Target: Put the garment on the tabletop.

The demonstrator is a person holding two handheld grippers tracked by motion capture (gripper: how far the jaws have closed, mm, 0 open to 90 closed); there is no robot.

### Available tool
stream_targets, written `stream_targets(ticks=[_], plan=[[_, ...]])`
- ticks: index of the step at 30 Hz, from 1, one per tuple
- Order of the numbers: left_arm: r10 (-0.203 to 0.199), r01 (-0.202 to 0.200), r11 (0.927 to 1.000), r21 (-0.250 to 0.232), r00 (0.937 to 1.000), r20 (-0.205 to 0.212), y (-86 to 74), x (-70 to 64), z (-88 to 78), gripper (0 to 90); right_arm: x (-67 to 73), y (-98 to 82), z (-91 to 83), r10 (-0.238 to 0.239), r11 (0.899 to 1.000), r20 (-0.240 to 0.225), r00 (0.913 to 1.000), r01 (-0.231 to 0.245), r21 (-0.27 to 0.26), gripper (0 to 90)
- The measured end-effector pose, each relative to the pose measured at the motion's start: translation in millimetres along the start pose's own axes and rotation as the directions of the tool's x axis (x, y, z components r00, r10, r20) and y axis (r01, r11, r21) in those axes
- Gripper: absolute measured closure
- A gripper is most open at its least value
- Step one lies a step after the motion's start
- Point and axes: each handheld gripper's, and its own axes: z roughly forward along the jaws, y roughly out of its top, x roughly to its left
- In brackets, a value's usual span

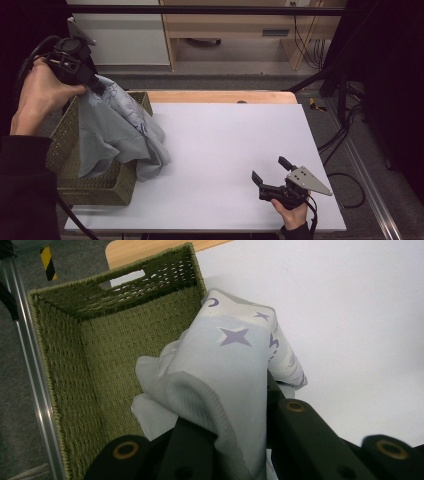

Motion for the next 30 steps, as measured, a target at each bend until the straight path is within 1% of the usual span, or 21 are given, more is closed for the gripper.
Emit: stream_targets(ticks=[4, 7, 9, 10, 11, 12, 13, 14, 15, 16, 18, 19, 20, 22, 23, 24, 25, 26, 27, 28, 30], plan=[[0.024, -0.024, 0.9997, -0.007, 0.9996, 0.016, 1.7, -8.7, -0.6, 82.7, 0.1, 0.0, -0.1, -0.002, 1.000, 0.000, 1.0000, 0.002, -0.001, 0.9], [0.056, -0.056, 0.9984, -0.003, 0.9983, 0.015, 4.3, -19.6, -0.1, 82.7, -0.1, 0.1, -1.2, -0.007, 1.000, 0.004, 1.0000, 0.007, 0.003, 0.9], [0.076, -0.076, 0.9970, -0.014, 0.9970, 0.016, 6.5, -27.3, -0.8, 82.8, -0.1, 0.1, -1.5, -0.006, 1.000, 0.004, 1.0000, 0.006, 0.001, 0.9], [0.086, -0.085, 0.9962, -0.018, 0.9960, 0.024, 7.9, -32.3, -1.2, 82.8, -0.7, -0.2, -1.9, -0.009, 1.000, 0.002, 1.0000, 0.009, 0.003, 0.9], [0.093, -0.093, 0.9954, -0.022, 0.9953, 0.027, 8.9, -35.3, -1.5, 82.8, -0.4, -0.5, -1.9, -0.002, 1.000, 0.003, 1.0000, 0.002, 0.006, 0.9], [0.115, -0.114, 0.9931, -0.030, 0.9928, 0.035, 11.3, -44.5, -2.0, 82.8, -0.6, -1.3, -2.4, -0.004, 1.000, 0.003, 1.0000, 0.004, 0.006, 0.9], [0.115, -0.114, 0.9931, -0.030, 0.9928, 0.035, 11.3, -44.5, -2.0, 82.8, -0.6, -1.3, -2.4, -0.004, 1.000, 0.003, 1.0000, 0.004, 0.006, 0.9], [0.126, -0.125, 0.9916, -0.033, 0.9912, 0.041, 12.4, -49.4, -2.2, 82.8, -1.1, -1.8, -3.0, 0.000, 1.000, 0.002, 1.0000, 0.000, 0.010, 0.9], [0.148, -0.146, 0.9883, -0.045, 0.9880, 0.044, 14.5, -59.9, -3.1, 82.8, -1.7, -1.9, -2.9, -0.004, 1.000, 0.003, 1.0000, 0.004, 0.010, 0.9], [0.148, -0.146, 0.9883, -0.045, 0.9880, 0.044, 14.5, -59.9, -3.1, 82.8, -1.7, -1.9, -2.9, -0.004, 1.000, 0.003, 1.0000, 0.004, 0.010, 0.9], [0.173, -0.170, 0.9837, -0.058, 0.9830, 0.061, 16.4, -71.4, -3.9, 82.8, -2.4, -1.8, -3.0, -0.005, 1.000, 0.006, 1.0000, 0.005, 0.005, 0.9], [0.195, -0.191, 0.9795, -0.064, 0.9786, 0.066, 17.5, -75.5, -4.5, 82.9, -2.9, -1.5, -3.7, -0.001, 1.000, 0.004, 1.0000, 0.001, 0.003, 0.9], [0.198, -0.193, 0.9787, -0.070, 0.9774, 0.074, 17.9, -79.1, -4.6, 82.8, -2.6, -1.3, -4.1, 0.002, 1.000, 0.003, 1.0000, -0.002, 0.006, 0.9], [0.223, -0.217, 0.9735, -0.071, 0.9713, 0.083, 19.8, -88.7, -4.4, 82.8, -2.5, -1.2, -4.7, 0.003, 1.000, 0.006, 1.0000, -0.003, 0.010, 0.9], [0.247, -0.241, 0.9681, -0.068, 0.9652, 0.087, 21.0, -93.5, -4.7, 82.8, -2.5, -0.9, -5.1, 0.004, 1.000, 0.007, 1.0000, -0.004, 0.011, 0.9], [0.247, -0.241, 0.9677, -0.073, 0.9648, 0.089, 21.2, -95.9, -4.4, 82.8, -2.5, -0.7, -5.2, 0.004, 1.000, 0.007, 1.0000, -0.004, 0.009, 0.9], [0.252, -0.246, 0.9663, -0.077, 0.9630, 0.095, 21.9, -100.6, -3.7, 82.8, -2.5, -0.7, -5.2, 0.004, 1.000, 0.007, 1.0000, -0.004, 0.009, 0.9], [0.264, -0.257, 0.9634, -0.077, 0.9599, 0.095, 22.6, -105.3, -3.3, 82.8, -2.8, -0.6, -5.1, 0.004, 1.000, 0.006, 1.0000, -0.004, 0.004, 0.9], [0.278, -0.272, 0.9596, -0.074, 0.9554, 0.099, 23.4, -109.4, -3.0, 82.8, -2.7, -0.5, -5.0, 0.007, 1.000, 0.007, 0.9999, -0.007, 0.004, 0.9], [0.288, -0.281, 0.9562, -0.082, 0.9520, 0.102, 23.8, -115.3, -1.9, 82.8, -2.8, -0.5, -5.2, 0.005, 1.000, 0.007, 1.0000, -0.005, 0.005, 0.9], [0.300, -0.292, 0.9525, -0.087, 0.9477, 0.108, 24.3, -123.4, -0.5, 82.8, -3.3, -0.2, -5.9, 0.001, 1.000, 0.006, 1.0000, -0.001, 0.005, 0.9]])
